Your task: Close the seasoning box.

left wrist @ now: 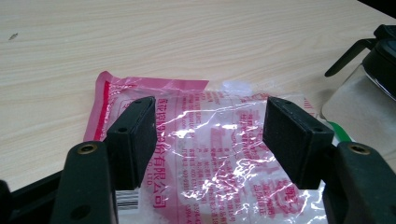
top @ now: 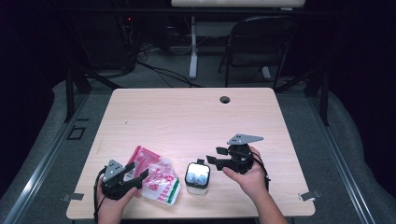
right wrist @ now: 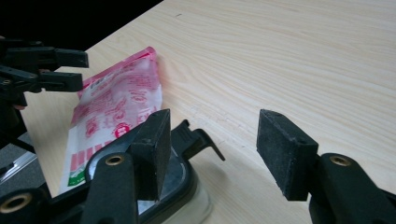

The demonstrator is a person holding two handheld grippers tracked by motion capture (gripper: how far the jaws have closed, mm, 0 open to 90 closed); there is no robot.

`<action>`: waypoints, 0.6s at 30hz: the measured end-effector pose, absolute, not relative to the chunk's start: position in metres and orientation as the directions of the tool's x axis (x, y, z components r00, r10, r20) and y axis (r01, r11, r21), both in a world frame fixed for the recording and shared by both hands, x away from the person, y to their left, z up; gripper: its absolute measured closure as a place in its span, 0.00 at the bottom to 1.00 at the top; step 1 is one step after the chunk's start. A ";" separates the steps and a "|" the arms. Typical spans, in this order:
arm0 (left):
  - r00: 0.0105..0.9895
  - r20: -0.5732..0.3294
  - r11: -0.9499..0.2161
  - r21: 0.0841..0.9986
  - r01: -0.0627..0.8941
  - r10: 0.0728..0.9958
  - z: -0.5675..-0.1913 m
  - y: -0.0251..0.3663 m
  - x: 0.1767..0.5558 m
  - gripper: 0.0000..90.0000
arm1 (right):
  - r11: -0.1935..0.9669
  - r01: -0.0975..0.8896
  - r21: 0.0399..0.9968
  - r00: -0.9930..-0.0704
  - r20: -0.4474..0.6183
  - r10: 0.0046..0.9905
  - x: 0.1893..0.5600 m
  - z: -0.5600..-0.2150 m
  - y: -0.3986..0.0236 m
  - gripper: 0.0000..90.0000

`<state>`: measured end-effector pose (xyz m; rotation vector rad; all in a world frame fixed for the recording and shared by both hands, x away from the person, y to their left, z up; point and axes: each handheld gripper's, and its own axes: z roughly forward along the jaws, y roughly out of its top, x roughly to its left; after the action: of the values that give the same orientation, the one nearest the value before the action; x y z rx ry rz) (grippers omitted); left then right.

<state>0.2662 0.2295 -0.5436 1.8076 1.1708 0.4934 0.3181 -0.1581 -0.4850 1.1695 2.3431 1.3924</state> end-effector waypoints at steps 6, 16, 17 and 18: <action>0.452 -0.146 -0.131 0.840 0.526 0.880 -0.545 0.237 0.270 0.39 | 0.227 0.566 0.793 -0.633 0.242 0.735 0.324 -0.491 -0.169 0.50; 0.408 -0.168 -0.092 0.833 0.545 0.897 -0.548 0.251 0.276 0.39 | 0.190 0.603 0.775 -0.564 0.246 0.788 0.332 -0.505 -0.180 0.50; 0.404 -0.169 -0.088 0.833 0.546 0.899 -0.549 0.253 0.277 0.39 | 0.195 0.606 0.771 -0.561 0.241 0.792 0.333 -0.506 -0.181 0.50; 0.400 -0.173 -0.086 0.831 0.550 0.900 -0.549 0.254 0.278 0.39 | 0.188 0.610 0.770 -0.556 0.247 0.793 0.333 -0.508 -0.181 0.50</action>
<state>0.2776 0.2540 -0.5495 1.7605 1.2666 0.4895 0.3332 -0.1814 -0.5076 1.3551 2.2526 1.3027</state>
